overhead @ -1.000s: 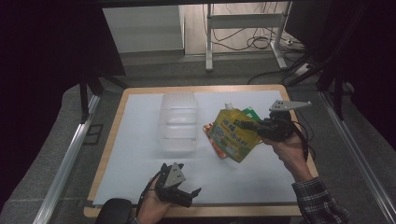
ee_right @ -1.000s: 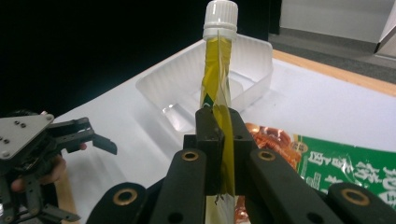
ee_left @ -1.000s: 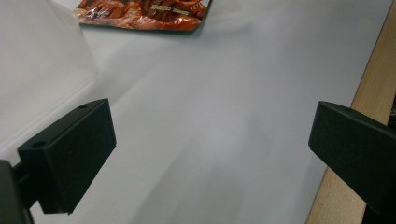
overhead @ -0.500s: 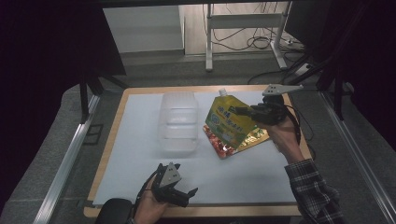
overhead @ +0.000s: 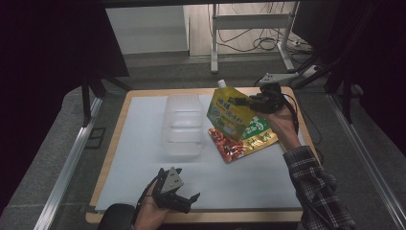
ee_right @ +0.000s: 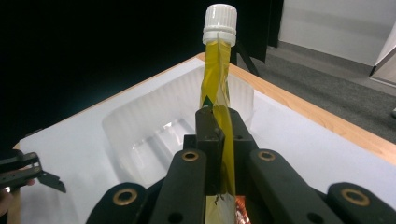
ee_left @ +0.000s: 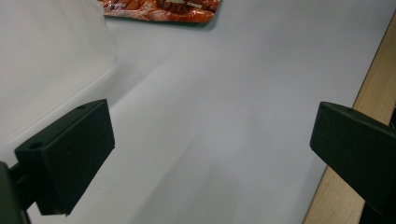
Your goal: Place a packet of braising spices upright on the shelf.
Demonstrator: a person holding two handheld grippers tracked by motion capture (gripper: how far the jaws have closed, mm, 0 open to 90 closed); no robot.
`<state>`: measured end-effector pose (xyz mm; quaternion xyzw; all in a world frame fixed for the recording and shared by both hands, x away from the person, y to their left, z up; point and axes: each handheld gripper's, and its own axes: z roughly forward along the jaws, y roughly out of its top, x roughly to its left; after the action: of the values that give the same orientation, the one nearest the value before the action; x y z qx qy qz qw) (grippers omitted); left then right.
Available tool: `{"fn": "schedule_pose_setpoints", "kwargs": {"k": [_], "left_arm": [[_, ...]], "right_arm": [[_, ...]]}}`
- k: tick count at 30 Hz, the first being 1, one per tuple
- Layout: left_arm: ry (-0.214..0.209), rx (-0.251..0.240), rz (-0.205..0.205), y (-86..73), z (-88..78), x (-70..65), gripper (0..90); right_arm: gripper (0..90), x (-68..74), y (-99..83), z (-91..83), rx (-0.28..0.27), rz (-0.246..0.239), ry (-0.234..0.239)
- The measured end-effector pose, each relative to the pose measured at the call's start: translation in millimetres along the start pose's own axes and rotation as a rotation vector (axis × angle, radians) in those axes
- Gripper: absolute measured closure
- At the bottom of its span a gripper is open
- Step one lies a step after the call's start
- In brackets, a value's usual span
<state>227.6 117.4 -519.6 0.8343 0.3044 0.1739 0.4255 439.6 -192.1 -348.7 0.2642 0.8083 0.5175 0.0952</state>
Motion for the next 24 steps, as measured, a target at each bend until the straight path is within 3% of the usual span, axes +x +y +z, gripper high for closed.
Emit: {"fn": "schedule_pose_setpoints", "kwargs": {"k": [24], "left_arm": [[0.0, 0.012, 0.014, -0.7, 0.1, -0.5, 0.0]], "right_arm": [[87.1, -25.9, 33.2, 39.4, -0.031, 0.0, 0.038]]}}
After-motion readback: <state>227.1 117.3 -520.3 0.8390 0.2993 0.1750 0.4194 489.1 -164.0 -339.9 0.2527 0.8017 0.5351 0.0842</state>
